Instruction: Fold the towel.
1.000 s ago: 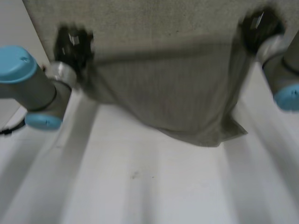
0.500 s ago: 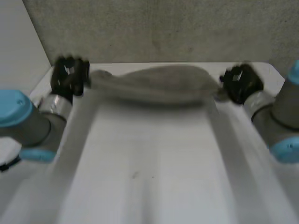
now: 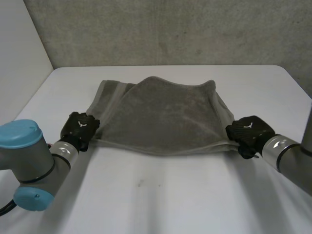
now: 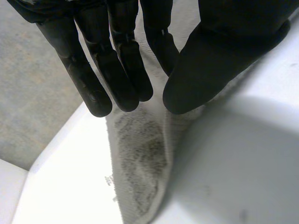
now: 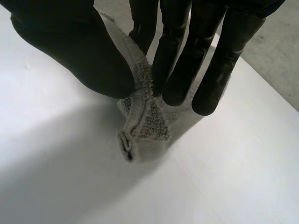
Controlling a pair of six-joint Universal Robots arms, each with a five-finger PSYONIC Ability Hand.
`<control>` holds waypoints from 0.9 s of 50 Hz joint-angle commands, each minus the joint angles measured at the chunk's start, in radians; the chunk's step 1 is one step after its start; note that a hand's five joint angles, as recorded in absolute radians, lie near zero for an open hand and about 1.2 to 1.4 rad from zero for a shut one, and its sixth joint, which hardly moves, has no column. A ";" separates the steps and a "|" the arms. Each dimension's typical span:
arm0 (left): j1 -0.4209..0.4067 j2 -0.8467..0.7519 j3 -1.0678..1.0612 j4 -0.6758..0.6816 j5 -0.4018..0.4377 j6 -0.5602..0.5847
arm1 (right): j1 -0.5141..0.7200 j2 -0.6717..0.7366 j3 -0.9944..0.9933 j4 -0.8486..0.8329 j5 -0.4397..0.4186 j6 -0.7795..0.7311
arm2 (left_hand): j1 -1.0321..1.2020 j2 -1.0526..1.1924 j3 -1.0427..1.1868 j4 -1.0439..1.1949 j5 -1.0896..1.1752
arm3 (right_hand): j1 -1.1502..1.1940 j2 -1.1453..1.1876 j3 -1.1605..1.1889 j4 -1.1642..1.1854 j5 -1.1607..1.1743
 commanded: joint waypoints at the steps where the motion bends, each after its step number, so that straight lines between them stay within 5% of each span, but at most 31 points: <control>1: 0.021 -0.012 0.003 0.044 0.002 -0.003 | -0.069 -0.005 -0.011 0.005 -0.055 0.062 | 0.080 0.080 0.079 0.080 0.079 | 0.428 0.216 0.206 0.201 0.221; 20: 0.037 -0.060 0.043 0.050 0.012 -0.034 | -0.086 -0.001 -0.006 0.005 -0.066 0.067 | -0.058 -0.058 -0.059 -0.058 -0.059 | 0.428 0.216 0.206 0.201 0.221; 36: 0.058 -0.066 0.056 0.015 0.102 -0.092 | -0.089 0.002 -0.009 0.004 -0.067 0.065 | -0.063 -0.064 -0.065 -0.064 -0.065 | 0.428 0.216 0.206 0.201 0.221; 45: 0.072 -0.063 0.072 -0.106 0.125 -0.093 | -0.090 0.002 -0.009 0.005 -0.067 0.064 | -0.374 -0.374 -0.375 -0.375 -0.376 | 0.428 0.216 0.206 0.201 0.221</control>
